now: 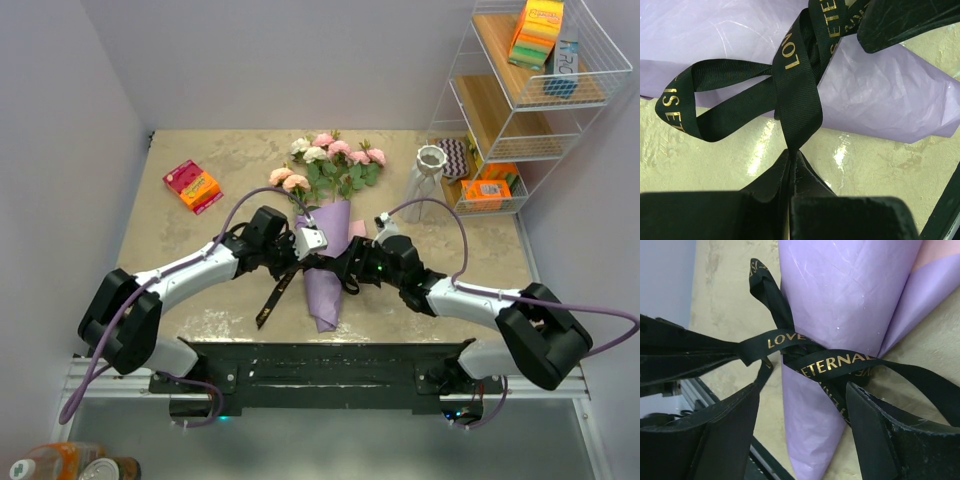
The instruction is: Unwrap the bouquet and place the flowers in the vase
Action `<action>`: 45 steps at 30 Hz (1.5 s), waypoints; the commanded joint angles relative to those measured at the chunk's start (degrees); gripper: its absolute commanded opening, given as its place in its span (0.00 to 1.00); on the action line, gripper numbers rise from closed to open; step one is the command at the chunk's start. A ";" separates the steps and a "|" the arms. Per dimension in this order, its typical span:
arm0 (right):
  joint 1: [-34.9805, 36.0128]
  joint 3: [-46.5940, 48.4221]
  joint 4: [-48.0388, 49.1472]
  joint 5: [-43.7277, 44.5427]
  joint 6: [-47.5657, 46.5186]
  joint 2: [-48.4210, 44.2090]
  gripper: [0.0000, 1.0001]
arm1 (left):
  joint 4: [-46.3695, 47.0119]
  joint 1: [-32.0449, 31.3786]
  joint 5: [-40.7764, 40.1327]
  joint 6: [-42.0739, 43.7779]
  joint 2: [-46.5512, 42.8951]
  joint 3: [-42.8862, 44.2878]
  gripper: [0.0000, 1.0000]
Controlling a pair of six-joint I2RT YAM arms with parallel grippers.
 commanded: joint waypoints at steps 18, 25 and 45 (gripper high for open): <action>-2.02 1.21 11.11 4.90 14.53 5.26 0.56 | -0.51 -0.24 -0.69 0.98 -3.47 -1.99 0.00; -3.52 3.05 9.35 6.68 12.33 4.89 0.33 | -0.59 -0.24 -0.69 0.71 -3.20 -1.47 0.00; -3.70 3.84 16.91 0.52 12.33 9.91 0.00 | -1.39 -0.24 -0.60 0.63 -2.85 0.03 0.00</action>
